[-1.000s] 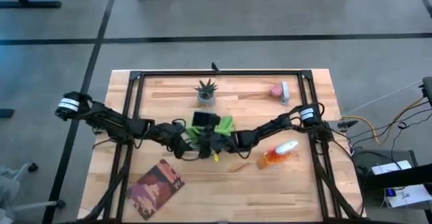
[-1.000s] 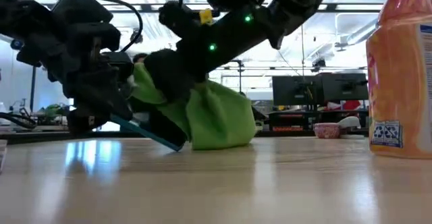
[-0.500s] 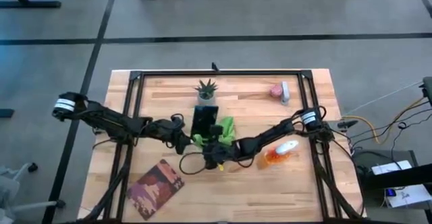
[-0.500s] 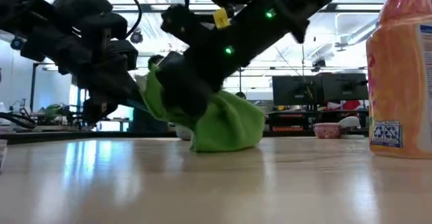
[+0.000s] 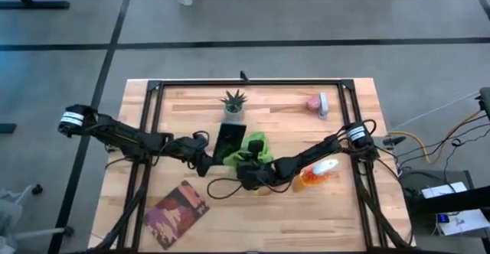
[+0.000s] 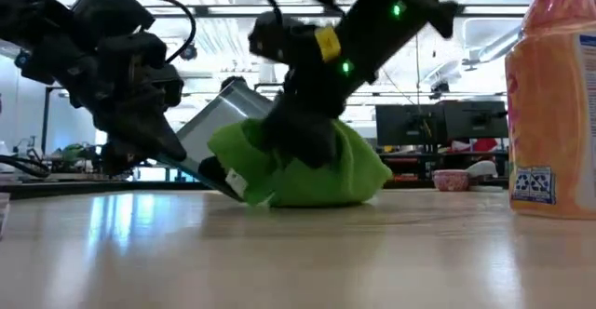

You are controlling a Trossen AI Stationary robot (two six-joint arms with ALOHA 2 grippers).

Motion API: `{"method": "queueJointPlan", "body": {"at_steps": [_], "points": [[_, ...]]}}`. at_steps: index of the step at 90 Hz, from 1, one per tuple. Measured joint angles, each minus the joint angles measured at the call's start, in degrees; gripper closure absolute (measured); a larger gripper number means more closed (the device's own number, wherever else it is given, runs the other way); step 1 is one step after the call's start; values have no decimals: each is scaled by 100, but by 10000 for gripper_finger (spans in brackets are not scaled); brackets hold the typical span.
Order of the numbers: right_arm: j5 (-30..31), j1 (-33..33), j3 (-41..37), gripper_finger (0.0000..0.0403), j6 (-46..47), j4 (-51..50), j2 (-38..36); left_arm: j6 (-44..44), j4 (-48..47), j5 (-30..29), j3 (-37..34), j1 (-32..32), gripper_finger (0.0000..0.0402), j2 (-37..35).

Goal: Apply microfiber cloth
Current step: Wipe the front of the tablet with the microfiber cloth

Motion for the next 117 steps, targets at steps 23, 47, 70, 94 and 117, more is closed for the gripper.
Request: {"method": "queueJointPlan", "body": {"at_steps": [23,47,70,94,117], "points": [[-1288,-110,4,365,1078,-1566,-736,138,-181,-41,2,2,392,-50],[-2764,-559,1,270,2116,-2937,-986,366,-216,-177,2,4,392,-67],[-3582,-698,-26,227,1718,-2897,-564,430,-238,-181,0,4,392,-67],[-3578,-697,24,245,1474,-2876,61,434,-241,-179,-2,4,392,-63],[-3350,-708,42,382,1028,-2497,9,539,-190,-157,-11,4,392,-65]]}}
